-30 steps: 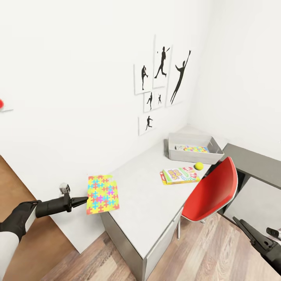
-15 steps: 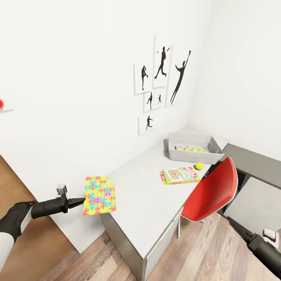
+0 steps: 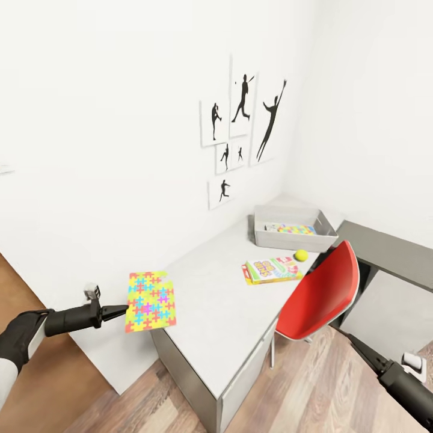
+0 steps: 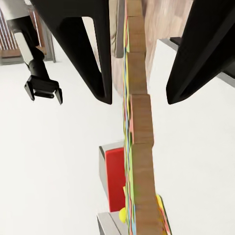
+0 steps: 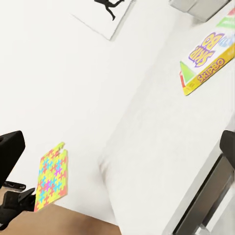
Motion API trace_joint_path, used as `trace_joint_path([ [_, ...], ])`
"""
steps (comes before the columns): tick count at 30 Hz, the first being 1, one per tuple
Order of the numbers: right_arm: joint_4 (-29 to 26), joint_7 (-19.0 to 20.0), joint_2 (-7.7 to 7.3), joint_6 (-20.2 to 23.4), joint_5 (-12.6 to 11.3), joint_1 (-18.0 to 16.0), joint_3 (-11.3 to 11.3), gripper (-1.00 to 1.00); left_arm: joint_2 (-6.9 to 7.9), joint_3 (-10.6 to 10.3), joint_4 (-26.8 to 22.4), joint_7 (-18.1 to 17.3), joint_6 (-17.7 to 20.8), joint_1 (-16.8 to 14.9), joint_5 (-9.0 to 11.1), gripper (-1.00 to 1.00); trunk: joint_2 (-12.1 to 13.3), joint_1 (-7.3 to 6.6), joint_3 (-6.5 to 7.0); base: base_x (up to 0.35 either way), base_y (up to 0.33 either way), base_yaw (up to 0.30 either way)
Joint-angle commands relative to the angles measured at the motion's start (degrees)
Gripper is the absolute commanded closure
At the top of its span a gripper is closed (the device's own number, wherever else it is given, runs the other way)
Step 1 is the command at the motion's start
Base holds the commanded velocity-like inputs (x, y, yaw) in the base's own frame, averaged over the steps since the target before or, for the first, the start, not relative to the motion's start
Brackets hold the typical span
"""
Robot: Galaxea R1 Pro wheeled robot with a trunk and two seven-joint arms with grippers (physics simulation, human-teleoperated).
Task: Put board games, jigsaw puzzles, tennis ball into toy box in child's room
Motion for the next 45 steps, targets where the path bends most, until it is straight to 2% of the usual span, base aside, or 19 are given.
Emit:
trace_joint_path([
  [1, 0.0, 0.0, -0.02, 0.4, -0.3, 0.0, 0.0, -1.0, 0.0, 0.0, 0.0, -0.2, 0.6, 0.0, 0.0, 1.0, -0.1, 0.03, -0.03, -0.064, 0.0, -0.185],
  [12, 0.0, 0.2, 0.01, 0.4, -0.3, 0.0, 0.0, -1.0, -0.02, 0.0, 0.0, -0.2, 0.6, -0.1, 0.0, 1.0, -0.1, 0.03, 0.78, -0.171, 0.0, -0.2],
  [45, 0.1, 0.2, -0.07, 0.4, -0.2, 0.0, 0.0, -1.0, -0.19, 0.0, 0.0, -0.2, 0.6, -0.1, 0.0, 1.0, -0.1, 0.03, 3.16, -0.004, 0.0, -0.211],
])
